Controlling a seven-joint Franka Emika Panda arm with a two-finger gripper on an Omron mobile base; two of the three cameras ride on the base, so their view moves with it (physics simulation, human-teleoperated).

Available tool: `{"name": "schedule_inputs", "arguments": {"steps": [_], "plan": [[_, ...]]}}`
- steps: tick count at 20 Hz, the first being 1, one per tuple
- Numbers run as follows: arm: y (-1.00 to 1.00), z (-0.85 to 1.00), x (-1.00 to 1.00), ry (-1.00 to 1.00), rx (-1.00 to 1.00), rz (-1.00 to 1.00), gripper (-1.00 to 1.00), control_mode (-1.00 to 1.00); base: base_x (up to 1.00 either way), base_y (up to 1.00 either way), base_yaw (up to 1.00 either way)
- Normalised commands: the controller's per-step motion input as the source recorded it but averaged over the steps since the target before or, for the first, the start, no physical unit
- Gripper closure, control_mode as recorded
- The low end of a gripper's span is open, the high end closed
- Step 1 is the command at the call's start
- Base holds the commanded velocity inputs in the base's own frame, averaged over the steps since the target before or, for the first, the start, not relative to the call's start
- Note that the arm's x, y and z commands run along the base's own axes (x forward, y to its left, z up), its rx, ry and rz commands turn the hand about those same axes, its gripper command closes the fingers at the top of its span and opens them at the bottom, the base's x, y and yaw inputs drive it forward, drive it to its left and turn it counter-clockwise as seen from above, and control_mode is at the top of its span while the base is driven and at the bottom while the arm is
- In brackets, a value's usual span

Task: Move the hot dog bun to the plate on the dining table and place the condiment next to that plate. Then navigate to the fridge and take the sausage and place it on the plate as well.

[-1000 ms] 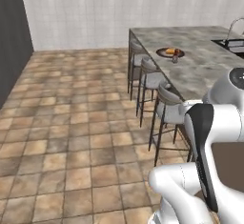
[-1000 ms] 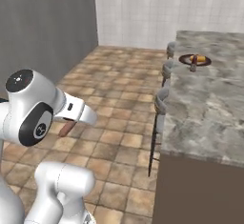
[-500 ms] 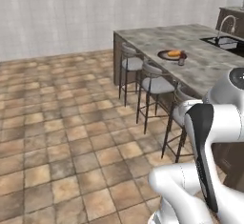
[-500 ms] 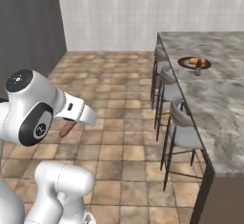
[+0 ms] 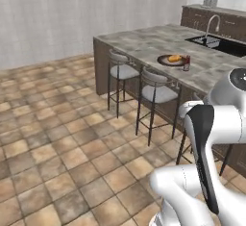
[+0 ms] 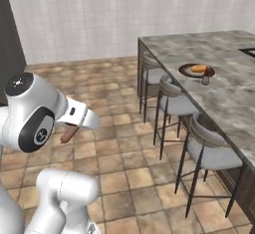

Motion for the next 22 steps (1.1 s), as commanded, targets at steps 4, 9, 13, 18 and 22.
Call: {"name": "schedule_inputs", "arguments": {"steps": [4,9,13,18,22], "plan": [[0.0,0.0,0.0,0.0,0.0,0.0,1.0,1.0,0.81,0.81,-0.49],[0.0,0.0,0.0,0.0,0.0,0.0,1.0,1.0,0.79,0.84,-0.49],[0.0,0.0,0.0,0.0,0.0,0.0,1.0,1.0,0.78,0.91,-0.48],[0.0,0.0,0.0,0.0,0.0,0.0,1.0,1.0,0.75,0.88,-0.47],[0.0,0.0,0.0,0.0,0.0,0.0,1.0,1.0,0.73,0.89,-0.48]]}}
